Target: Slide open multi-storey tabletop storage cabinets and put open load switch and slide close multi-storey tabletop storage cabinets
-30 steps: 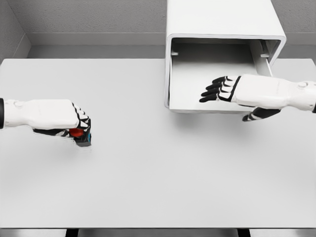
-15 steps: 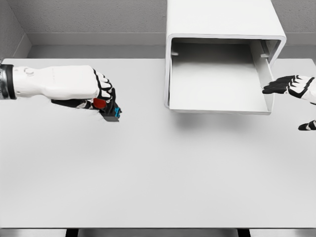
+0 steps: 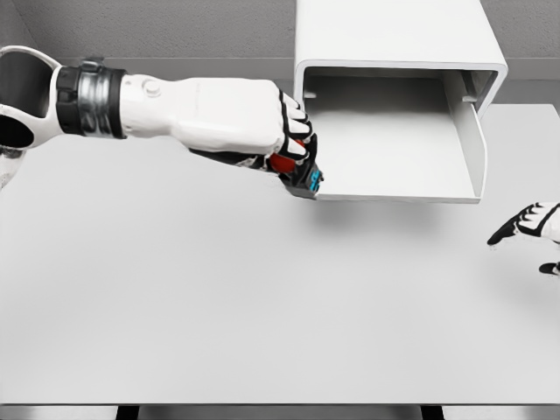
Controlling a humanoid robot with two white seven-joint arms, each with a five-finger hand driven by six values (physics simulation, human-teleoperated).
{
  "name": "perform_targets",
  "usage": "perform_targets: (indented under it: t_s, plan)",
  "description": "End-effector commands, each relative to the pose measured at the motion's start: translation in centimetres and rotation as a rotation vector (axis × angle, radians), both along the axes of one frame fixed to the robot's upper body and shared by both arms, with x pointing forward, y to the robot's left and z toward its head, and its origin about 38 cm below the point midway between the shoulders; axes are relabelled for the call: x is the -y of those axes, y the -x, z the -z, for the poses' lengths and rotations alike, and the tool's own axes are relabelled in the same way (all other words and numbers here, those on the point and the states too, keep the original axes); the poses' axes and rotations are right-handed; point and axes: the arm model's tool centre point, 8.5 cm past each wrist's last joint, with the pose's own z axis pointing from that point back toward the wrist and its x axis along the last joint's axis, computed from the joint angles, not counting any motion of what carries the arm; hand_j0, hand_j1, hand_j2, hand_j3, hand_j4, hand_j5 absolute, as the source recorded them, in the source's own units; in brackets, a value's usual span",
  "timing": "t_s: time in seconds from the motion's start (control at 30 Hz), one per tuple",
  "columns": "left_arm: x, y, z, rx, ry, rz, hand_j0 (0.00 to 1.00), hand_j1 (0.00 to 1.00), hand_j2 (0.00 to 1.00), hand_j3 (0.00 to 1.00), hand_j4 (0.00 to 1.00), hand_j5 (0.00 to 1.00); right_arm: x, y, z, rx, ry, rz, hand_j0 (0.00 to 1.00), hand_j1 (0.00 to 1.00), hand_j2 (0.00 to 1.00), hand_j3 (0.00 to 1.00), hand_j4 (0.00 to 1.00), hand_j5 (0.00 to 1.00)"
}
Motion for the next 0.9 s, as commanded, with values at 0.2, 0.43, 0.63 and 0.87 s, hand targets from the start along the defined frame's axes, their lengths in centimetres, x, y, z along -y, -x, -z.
perform_targets:
  t_s: [0.2,0.43,0.63,0.87]
  plan:
    - [6.7,-4.3,0.5,-0.066,0.034,0.003,0.40,0.40,0.40,0.40,0.40,0.40,-2.5,-0.4,3.0,-0.084,0.011,-0.081,0.64,0.64,0.64,0.64,0.64,0.64]
    - [8.5,-8.5,1.9,-0.156,0.047,-0.091,0.40,0.40,0.40,0.40,0.40,0.40,-2.6,-0.4,3.2,-0.092,0.010,-0.083,0.62,0.62,0.62,0.62,0.62,0.62]
    - [9.2,-8.5,2.1,-0.134,0.026,-0.093,0.42,0.42,0.42,0.42,0.42,0.42,-2.7,-0.6,2.7,-0.077,0.009,-0.084,0.64,0.64,0.64,0.64,0.64,0.64]
    - [9.4,-8.4,2.1,-0.133,0.028,-0.088,0.68,0.68,0.68,0.68,0.68,0.68,-3.0,-1.7,0.5,-0.005,-0.009,-0.088,0.69,0.69,0.69,0.69,0.69,0.69]
